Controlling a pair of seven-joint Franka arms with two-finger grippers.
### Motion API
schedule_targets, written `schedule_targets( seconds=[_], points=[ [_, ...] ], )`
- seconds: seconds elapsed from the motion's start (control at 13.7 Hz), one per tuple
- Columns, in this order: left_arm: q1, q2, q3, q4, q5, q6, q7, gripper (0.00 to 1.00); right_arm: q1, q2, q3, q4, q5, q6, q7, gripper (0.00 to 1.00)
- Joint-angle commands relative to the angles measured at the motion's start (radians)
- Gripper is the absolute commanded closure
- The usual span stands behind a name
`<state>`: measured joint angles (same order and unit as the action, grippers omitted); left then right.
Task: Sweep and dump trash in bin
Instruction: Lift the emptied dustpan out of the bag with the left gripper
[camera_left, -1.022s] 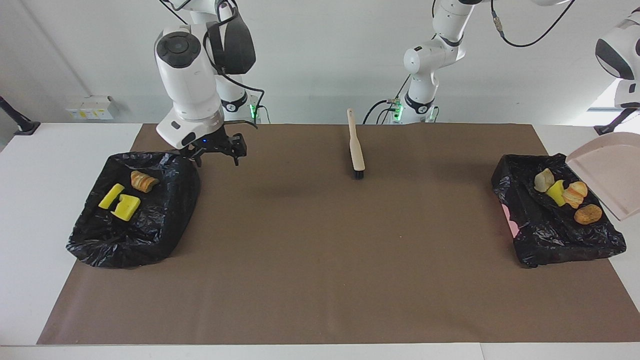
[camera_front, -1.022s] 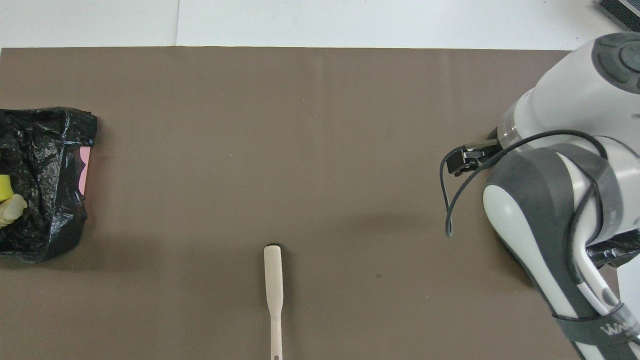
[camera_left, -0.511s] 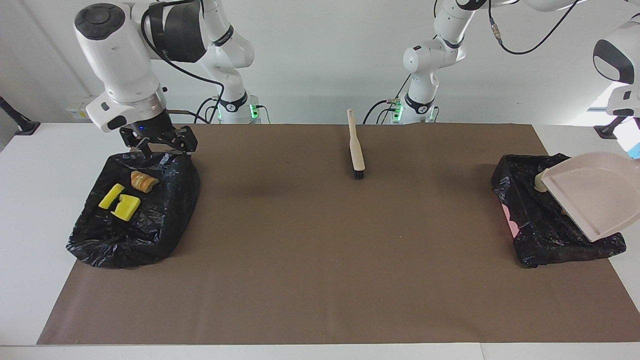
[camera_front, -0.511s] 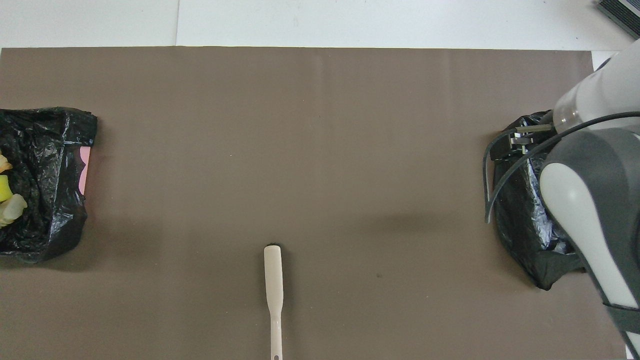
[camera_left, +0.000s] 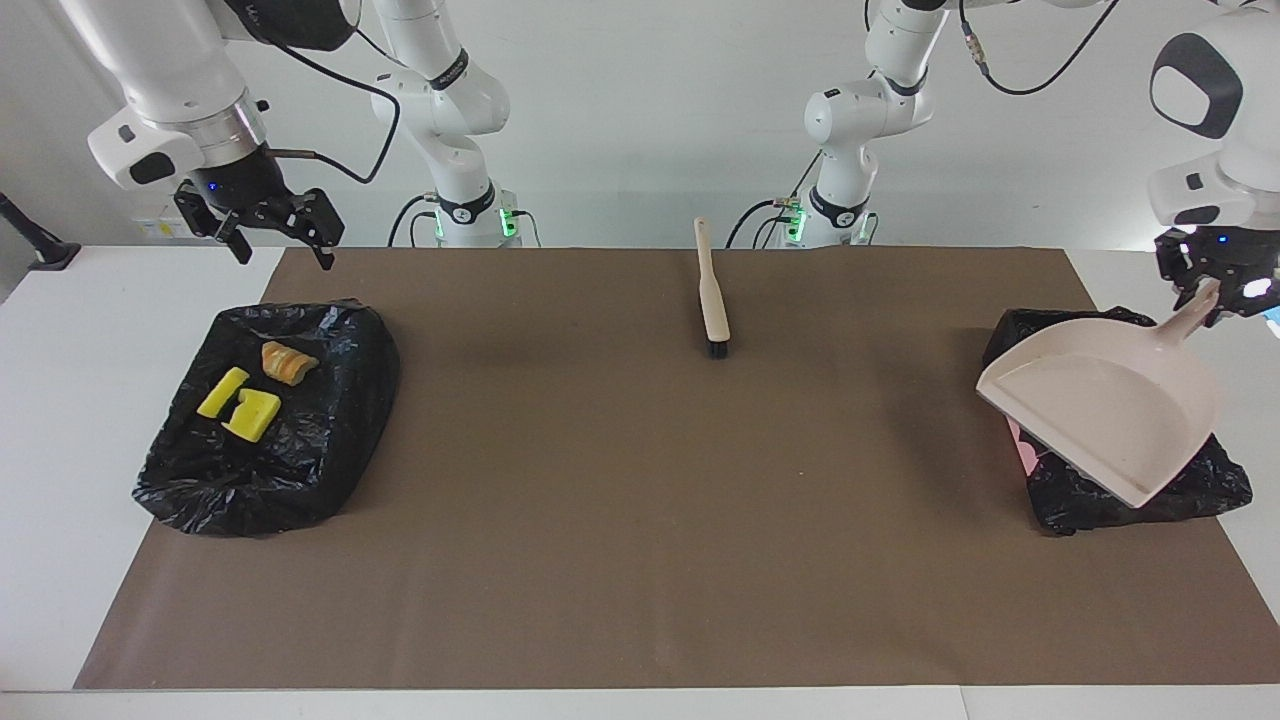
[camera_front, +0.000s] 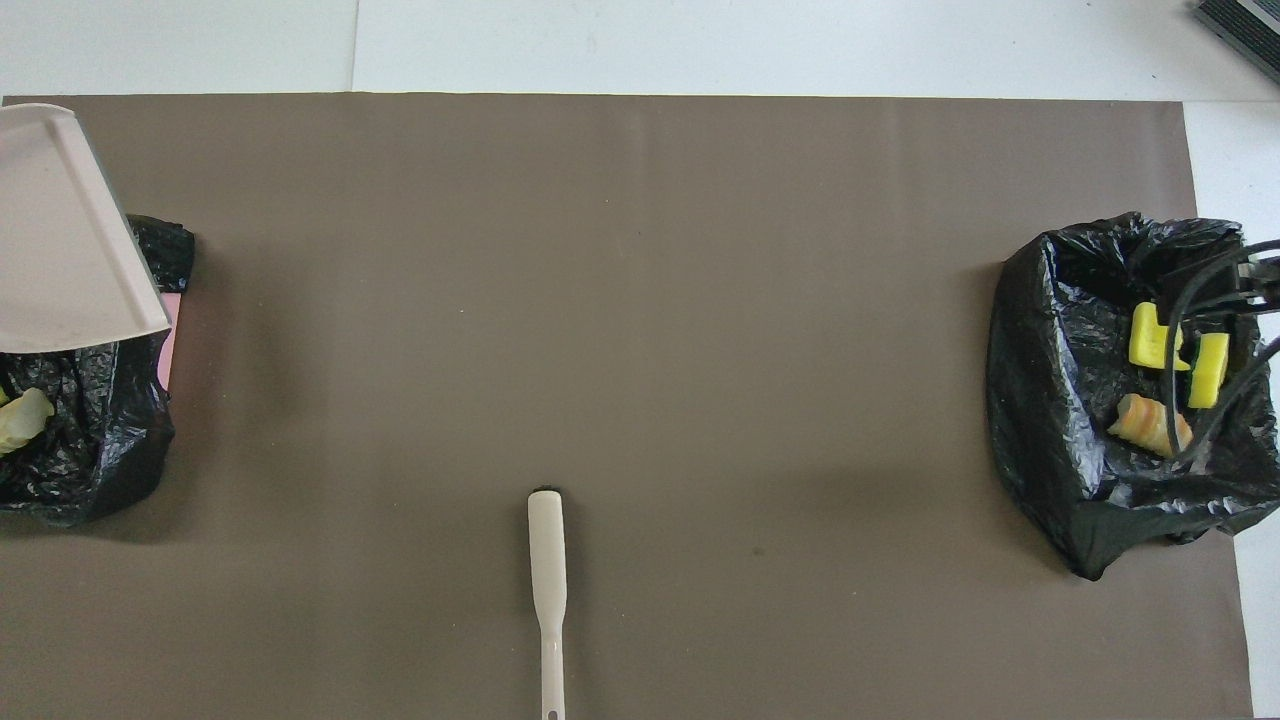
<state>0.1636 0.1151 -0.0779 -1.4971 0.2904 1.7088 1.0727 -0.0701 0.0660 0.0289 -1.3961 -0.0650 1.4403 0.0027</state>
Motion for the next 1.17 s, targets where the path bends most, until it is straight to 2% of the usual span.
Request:
schedule_targets(
  seconds=[0.0,0.22,0.44,0.66,0.88,1.1],
  points=[
    [-0.083,-0.048,0.012,-0.069,-0.137,0.000,-0.288,1.00,0.004,-0.048,-0.007,-0.035,0.021,-0.002,-0.007,0.00],
    [-0.186,-0.054,0.012,-0.095,-0.212,0.046,-0.703,1.00,0.003,-0.051,-0.006,-0.038,0.024,0.000,-0.013,0.00],
    [-0.277,-0.052,0.010,-0.094,-0.241,0.052,-0.917,1.00,0.003,-0.055,-0.006,-0.046,0.037,-0.003,0.009,0.00],
    [-0.419,-0.029,0.010,-0.098,-0.261,0.089,-1.162,1.00,0.003,-0.055,-0.007,-0.047,0.076,0.000,0.065,0.00],
    [-0.515,0.003,0.012,-0.117,-0.298,0.156,-1.302,1.00,0.015,-0.058,-0.003,-0.052,0.076,0.002,0.066,0.00],
    [-0.579,0.075,0.012,-0.118,-0.298,0.216,-1.392,1.00,0.016,-0.058,-0.001,-0.052,0.076,-0.004,0.065,0.00]
  ],
)
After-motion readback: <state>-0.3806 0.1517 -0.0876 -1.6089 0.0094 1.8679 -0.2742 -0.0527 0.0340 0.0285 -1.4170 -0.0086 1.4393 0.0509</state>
